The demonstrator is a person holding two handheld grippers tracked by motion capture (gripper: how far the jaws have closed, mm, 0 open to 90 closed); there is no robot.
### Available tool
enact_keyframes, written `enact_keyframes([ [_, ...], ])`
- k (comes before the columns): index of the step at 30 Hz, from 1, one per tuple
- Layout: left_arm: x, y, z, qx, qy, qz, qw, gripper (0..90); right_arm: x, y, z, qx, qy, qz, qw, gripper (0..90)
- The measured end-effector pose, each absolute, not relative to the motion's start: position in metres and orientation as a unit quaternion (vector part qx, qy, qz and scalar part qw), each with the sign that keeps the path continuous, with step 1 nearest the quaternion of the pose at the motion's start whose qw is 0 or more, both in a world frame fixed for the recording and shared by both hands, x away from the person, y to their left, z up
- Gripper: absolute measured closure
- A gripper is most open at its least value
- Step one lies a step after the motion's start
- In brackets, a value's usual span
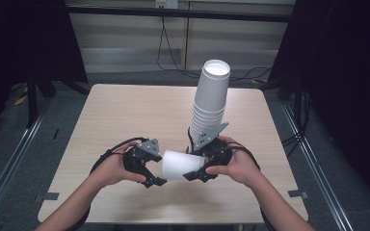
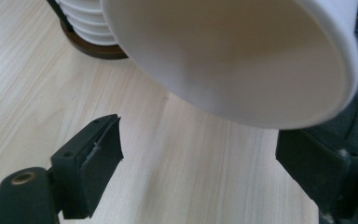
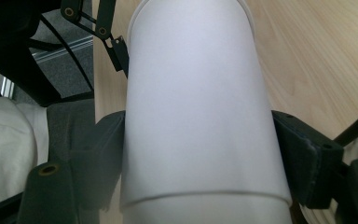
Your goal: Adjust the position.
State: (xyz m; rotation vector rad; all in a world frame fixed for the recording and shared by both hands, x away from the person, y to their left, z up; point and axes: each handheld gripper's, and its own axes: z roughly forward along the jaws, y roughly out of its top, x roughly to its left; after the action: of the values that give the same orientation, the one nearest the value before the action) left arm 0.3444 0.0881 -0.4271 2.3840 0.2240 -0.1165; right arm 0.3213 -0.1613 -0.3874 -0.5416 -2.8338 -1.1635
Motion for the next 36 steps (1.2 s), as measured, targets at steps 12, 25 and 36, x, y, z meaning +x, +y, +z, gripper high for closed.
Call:
enact_keyframes([
  [12, 0.3466, 0.0827, -0.4245, 0.924, 0.054, -0.030, 0.377, 0.0, 0.3182, -0.1576, -0.3856, -0.163, -0.912, -0.375, 0.025, 23.4],
  [25, 0.3463, 0.0806, -0.4245, 0.920, 0.036, -0.035, 0.388, 0.0, 0.3192, -0.1567, -0.3867, -0.156, -0.912, -0.377, 0.032, 23.4],
  [36, 0.3448, 0.0804, -0.4208, 0.919, 0.022, -0.043, 0.391, 14.4, 0.3206, -0.1577, -0.3854, -0.152, -0.913, -0.377, 0.025, 23.4],
])
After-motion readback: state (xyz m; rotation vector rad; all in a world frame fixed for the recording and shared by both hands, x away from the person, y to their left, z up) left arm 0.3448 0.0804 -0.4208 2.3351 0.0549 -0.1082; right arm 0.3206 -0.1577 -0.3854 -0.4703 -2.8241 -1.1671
